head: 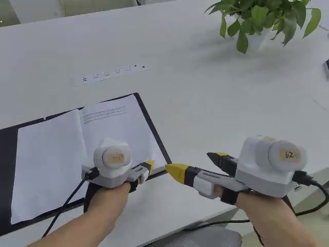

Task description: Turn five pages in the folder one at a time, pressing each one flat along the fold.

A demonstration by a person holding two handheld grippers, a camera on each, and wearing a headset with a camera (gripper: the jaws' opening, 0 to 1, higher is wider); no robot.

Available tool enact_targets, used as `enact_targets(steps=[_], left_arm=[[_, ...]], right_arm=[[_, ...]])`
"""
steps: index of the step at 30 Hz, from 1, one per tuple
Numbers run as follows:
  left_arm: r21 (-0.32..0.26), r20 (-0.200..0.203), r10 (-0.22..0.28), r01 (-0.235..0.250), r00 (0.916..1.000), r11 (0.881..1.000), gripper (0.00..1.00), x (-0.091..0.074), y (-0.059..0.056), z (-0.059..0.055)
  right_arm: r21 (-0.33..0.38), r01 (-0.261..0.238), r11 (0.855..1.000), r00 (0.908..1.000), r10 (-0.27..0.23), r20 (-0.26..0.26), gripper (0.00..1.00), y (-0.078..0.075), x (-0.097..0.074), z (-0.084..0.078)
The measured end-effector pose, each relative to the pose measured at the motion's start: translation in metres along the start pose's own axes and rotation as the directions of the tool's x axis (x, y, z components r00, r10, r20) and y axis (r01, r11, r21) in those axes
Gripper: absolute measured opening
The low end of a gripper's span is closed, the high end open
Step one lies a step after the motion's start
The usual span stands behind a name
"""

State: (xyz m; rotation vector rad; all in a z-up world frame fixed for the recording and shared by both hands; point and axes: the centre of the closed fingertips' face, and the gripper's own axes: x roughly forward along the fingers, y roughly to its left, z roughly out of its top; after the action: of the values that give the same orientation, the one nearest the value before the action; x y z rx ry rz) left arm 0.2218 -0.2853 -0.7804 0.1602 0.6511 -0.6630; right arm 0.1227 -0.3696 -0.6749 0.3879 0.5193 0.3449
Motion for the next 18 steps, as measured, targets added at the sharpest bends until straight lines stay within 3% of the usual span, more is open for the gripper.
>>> enact_targets(steps=[1, 2, 6, 10, 18], left_arm=[[0.002, -0.007, 0.009, -0.009, 0.9999, 1.0, 0.51, 0.0, 0.001, -0.003], [0.033, 0.019, 0.018, -0.018, 0.9997, 0.999, 0.49, 0.001, 0.001, 0.0], [0.03, 0.031, 0.02, -0.021, 0.9993, 0.999, 0.46, 0.001, 0.002, 0.0], [0.032, 0.062, 0.012, -0.014, 0.998, 0.999, 0.39, -0.001, 0.01, -0.001], [0.046, 0.102, -0.016, 0.012, 0.9947, 0.999, 0.27, 0.001, 0.011, 0.0]], right_arm=[[0.002, -0.001, 1.0, 1.0, 0.001, -0.001, 0.75, 0.0, 0.0, 0.0], [0.004, -0.003, 1.0, 1.0, 0.003, -0.003, 0.75, 0.0, 0.0, -0.001], [0.012, -0.004, 1.0, 1.0, 0.004, -0.001, 0.74, -0.002, 0.002, -0.001], [0.015, -0.008, 1.0, 1.0, 0.008, -0.005, 0.74, -0.003, 0.005, 0.0], [0.019, -0.03, 0.999, 0.9995, 0.03, -0.012, 0.73, -0.003, 0.016, 0.0]])
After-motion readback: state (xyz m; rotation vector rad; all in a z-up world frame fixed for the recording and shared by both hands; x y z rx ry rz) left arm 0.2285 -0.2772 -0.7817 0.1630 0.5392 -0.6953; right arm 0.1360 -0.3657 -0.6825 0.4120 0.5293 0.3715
